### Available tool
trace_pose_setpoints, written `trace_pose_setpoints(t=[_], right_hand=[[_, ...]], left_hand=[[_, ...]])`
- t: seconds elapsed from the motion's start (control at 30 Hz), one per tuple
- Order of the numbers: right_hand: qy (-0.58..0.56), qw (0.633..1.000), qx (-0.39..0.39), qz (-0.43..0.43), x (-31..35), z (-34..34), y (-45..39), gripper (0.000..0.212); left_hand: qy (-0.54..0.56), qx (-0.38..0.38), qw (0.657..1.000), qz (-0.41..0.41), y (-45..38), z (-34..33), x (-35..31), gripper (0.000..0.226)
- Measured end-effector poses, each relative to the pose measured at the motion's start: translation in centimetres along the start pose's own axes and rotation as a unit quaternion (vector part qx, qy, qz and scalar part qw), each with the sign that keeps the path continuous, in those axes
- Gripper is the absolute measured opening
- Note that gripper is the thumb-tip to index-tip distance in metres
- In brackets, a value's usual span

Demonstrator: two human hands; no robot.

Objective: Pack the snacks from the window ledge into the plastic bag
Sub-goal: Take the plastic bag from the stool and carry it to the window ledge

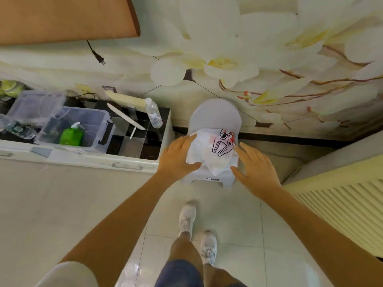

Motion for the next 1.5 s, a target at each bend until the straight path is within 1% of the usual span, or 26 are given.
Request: trace_pose_setpoints(t=[0.17, 0.3, 0.4, 0.63, 0.73, 0.83, 0.93, 1.0, 1.1, 1.17, 1.23, 1.3, 1.4, 1.43, 1.5], right_hand=[[0.002, 0.997, 0.08, -0.018, -3.1, -5.9, -7.3, 0.059], [0.004, 0.993, 0.117, -0.036, -5.8, -10.3, -12.8, 0.058], [0.007, 0.99, 0.134, -0.051, -7.7, -13.9, -16.0, 0.058], [0.006, 0.977, 0.205, -0.057, -11.7, -24.3, -20.2, 0.062], [0.004, 0.971, 0.229, -0.064, -13.2, -28.8, -21.0, 0.066], [0.0, 0.965, 0.253, -0.068, -14.2, -32.4, -21.1, 0.073], [0.015, 0.958, 0.278, -0.072, -15.0, -34.8, -21.0, 0.082], [0.015, 0.957, 0.28, -0.08, -15.4, -35.7, -21.0, 0.086], [0.014, 0.949, 0.304, -0.084, -16.1, -36.5, -21.2, 0.091], [0.006, 0.95, 0.301, -0.082, -16.2, -36.5, -21.3, 0.093], [-0.017, 0.955, 0.284, -0.079, -16.1, -36.0, -21.3, 0.094], [-0.04, 0.958, 0.272, -0.084, -15.9, -35.1, -21.5, 0.097], [-0.069, 0.959, 0.257, -0.096, -15.4, -32.7, -22.1, 0.101], [-0.076, 0.962, 0.244, -0.096, -15.3, -31.7, -22.4, 0.099], [-0.105, 0.97, 0.196, -0.102, -14.8, -29.2, -23.2, 0.089]], left_hand=[[0.001, 0.063, 0.998, 0.018, -9.5, -5.6, 3.3, 0.089], [-0.012, 0.106, 0.994, 0.01, -16.5, -9.3, 5.5, 0.088], [-0.01, 0.138, 0.99, 0.004, -20.2, -12.6, 6.9, 0.088], [-0.059, 0.226, 0.972, -0.02, -24.0, -24.2, 9.6, 0.098], [-0.079, 0.264, 0.961, -0.011, -24.9, -29.1, 10.5, 0.109], [-0.101, 0.305, 0.947, 0.002, -25.4, -32.9, 11.4, 0.121], [-0.114, 0.322, 0.94, 0.023, -25.5, -35.4, 12.7, 0.125], [-0.113, 0.301, 0.947, 0.015, -25.7, -36.1, 13.4, 0.113], [-0.081, 0.264, 0.961, 0.014, -26.0, -36.1, 14.0, 0.082], [-0.014, 0.24, 0.969, 0.049, -26.5, -35.8, 14.0, 0.059], [0.083, 0.217, 0.969, 0.084, -27.4, -34.7, 13.1, 0.042], [0.17, 0.2, 0.961, 0.088, -28.6, -32.5, 11.3, 0.036], [0.26, 0.188, 0.945, 0.059, -30.7, -27.8, 8.0, 0.034], [0.274, 0.192, 0.941, 0.051, -31.4, -26.3, 6.9, 0.033], [0.291, 0.214, 0.931, 0.058, -32.7, -23.4, 5.1, 0.029]])
Point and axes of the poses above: each hand's wrist, its own y-axis away from the middle knuckle, its own z-axis out of the back of the hand, x = y × z, the point moved 2 cm from there along -y, towards the middle knuckle, and after that the axes turned 5 degrees about z, right-handed, at the moved point
